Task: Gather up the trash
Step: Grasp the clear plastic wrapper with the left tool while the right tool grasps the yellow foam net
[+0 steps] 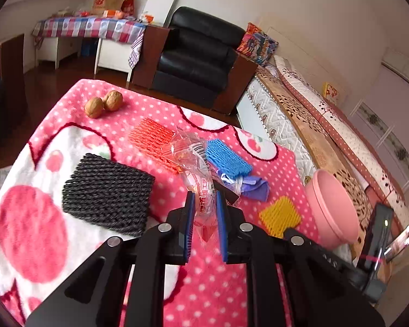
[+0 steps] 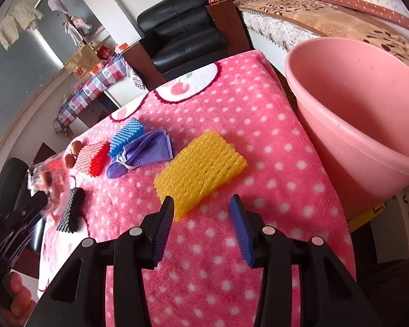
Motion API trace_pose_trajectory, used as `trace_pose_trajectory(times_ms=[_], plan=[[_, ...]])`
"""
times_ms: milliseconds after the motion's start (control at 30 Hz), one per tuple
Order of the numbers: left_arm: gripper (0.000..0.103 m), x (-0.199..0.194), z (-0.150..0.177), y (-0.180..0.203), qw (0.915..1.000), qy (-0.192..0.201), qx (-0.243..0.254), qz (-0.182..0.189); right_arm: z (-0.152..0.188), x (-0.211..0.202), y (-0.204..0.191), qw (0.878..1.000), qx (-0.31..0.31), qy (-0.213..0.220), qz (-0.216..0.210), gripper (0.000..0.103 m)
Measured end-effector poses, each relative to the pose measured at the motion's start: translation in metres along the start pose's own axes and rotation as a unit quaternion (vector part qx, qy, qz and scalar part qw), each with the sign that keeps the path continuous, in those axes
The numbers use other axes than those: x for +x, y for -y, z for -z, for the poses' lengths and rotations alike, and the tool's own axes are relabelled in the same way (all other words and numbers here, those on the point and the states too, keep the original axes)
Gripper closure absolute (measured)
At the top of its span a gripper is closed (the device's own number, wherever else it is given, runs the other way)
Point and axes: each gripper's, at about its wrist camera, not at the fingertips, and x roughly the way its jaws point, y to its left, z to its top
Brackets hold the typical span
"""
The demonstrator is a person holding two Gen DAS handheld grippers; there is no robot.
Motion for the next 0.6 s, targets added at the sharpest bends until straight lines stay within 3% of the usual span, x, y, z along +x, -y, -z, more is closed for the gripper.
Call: trace_pose_trajectory(times_ms=[400,467,567,600], plan=[[0.088,-0.022,0.019,-0.004,0.9993,0.022,0.029,0.004,-0.007,0.016,-0.024,0.997,-0.039,0.018,0.072,0.061],[0.088,-0.024,0.02,-0.006,0.9994,0.023,0.027,0.008,-0.007,0.016,-0.026,0.996,-0.045,0.021,0.069,0.082],[0.088,-0.026,0.02,-0.007,0.9994,0.024,0.024,0.011,-0.006,0.011,-0.029,0.996,-0.054,0.029,0.066,0.096],[0.088,-0.027,0.02,-0.007,0.9993,0.025,0.024,0.012,-0.005,0.008,-0.03,0.996,-0.057,0.031,0.064,0.096]])
